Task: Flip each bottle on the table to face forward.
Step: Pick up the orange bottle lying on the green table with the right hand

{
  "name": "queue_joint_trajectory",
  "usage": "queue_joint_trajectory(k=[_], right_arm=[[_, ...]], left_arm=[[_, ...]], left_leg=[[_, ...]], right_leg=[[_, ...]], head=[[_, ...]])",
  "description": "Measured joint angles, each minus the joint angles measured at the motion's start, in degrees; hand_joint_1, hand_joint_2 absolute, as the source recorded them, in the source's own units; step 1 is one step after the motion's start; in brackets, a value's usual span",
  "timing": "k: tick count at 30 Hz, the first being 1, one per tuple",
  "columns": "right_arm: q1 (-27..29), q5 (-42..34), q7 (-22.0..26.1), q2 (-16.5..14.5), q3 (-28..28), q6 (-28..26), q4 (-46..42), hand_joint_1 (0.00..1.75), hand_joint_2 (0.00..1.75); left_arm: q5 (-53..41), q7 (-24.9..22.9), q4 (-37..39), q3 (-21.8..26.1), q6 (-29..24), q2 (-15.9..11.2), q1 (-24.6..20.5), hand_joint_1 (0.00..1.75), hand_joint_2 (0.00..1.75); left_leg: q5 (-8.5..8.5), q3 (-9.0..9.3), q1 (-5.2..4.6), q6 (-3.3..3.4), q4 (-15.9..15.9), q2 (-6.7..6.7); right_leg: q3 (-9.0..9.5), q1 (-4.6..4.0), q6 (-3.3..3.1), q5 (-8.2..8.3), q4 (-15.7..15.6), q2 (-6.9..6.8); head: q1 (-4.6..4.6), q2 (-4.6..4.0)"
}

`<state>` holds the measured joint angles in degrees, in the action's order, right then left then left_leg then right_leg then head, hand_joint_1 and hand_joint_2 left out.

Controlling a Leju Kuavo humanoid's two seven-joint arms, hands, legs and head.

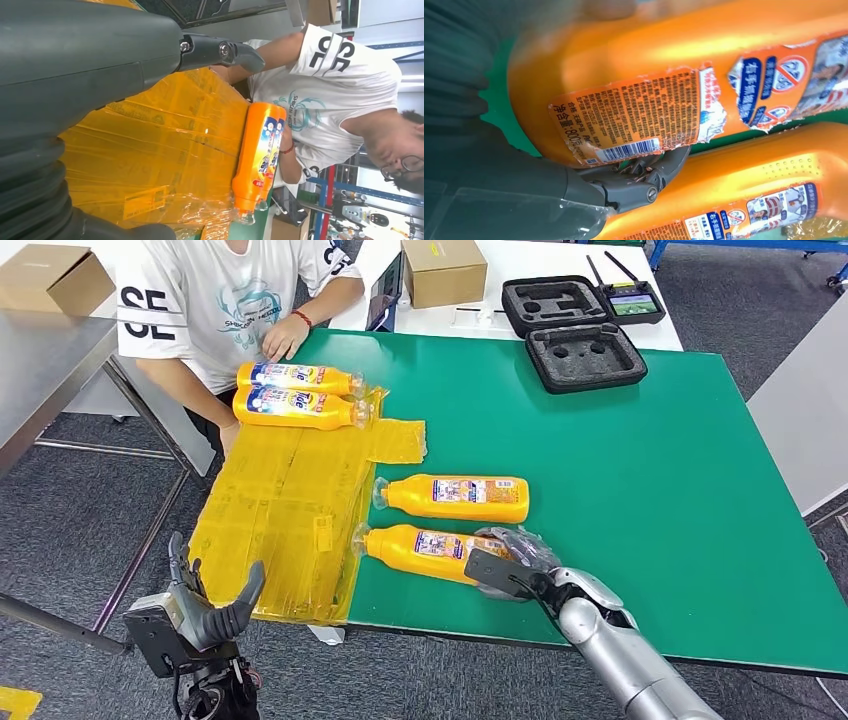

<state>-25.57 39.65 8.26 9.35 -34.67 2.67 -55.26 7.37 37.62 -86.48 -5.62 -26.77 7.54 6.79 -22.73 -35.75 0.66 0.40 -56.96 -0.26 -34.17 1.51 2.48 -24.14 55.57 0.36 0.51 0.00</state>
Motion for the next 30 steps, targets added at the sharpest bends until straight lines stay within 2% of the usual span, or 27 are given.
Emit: queue_joint_trajectory(k=[7,14,16,20,22,30], right_arm=[[-0.2,0.0,0.3,-0.1,-0.2,0.1,0.4,1.72,1.75],[-0.2,-2.8,2.8,-0.2,-0.6,1.1,0.6,1.75,1.75],[0.0,-5.4,5.7,-0.3,-0.7,1.3,0.5,1.75,1.75],[2.0,-15.9,20.1,-1.3,0.1,1.0,-1.4,1.75,1.75],[3.3,-20.8,24.4,-2.7,1.3,0.1,-3.4,1.75,1.75],[7.3,-30.0,28.6,-9.5,4.8,-3.9,-7.8,1.75,1.75]], left_arm=[[0.1,0.0,0.0,0.0,0.1,0.0,0.0,0.0,1.75],[0.7,-0.1,0.0,0.0,0.4,0.0,0.0,0.0,1.75],[0.9,-0.1,0.0,0.0,0.8,0.0,-0.1,0.0,1.75],[1.9,0.1,0.4,0.0,2.8,0.0,-0.4,0.0,1.75],[3.1,0.1,0.5,0.0,4.3,0.0,-0.5,0.0,1.75],[7.4,-0.2,-4.7,-1.5,10.0,0.0,1.4,0.0,1.75]], left_leg=[[0.0,0.0,0.0,0.0,0.0,0.0],[0.0,0.0,0.0,0.0,0.0,0.0],[0.0,-0.01,0.0,0.0,0.0,0.0],[0.0,-0.05,0.0,0.0,0.0,-0.02],[-0.01,-0.05,0.0,0.0,0.0,-0.01],[-0.04,-0.07,0.01,-0.02,0.0,0.0]], right_leg=[[0.0,0.0,0.0,0.0,0.0,0.0],[0.0,0.0,0.0,0.0,0.0,0.0],[-0.01,0.0,0.0,0.0,0.0,0.0],[-0.03,0.0,0.0,0.0,0.0,-0.01],[-0.04,-0.01,-0.01,-0.01,0.0,0.0],[-0.06,-0.01,-0.02,-0.04,0.0,0.0]], head=[[0.0,0.0],[0.01,0.0],[0.01,0.0],[0.01,0.0],[0.01,0.0],[0.01,0.0]])
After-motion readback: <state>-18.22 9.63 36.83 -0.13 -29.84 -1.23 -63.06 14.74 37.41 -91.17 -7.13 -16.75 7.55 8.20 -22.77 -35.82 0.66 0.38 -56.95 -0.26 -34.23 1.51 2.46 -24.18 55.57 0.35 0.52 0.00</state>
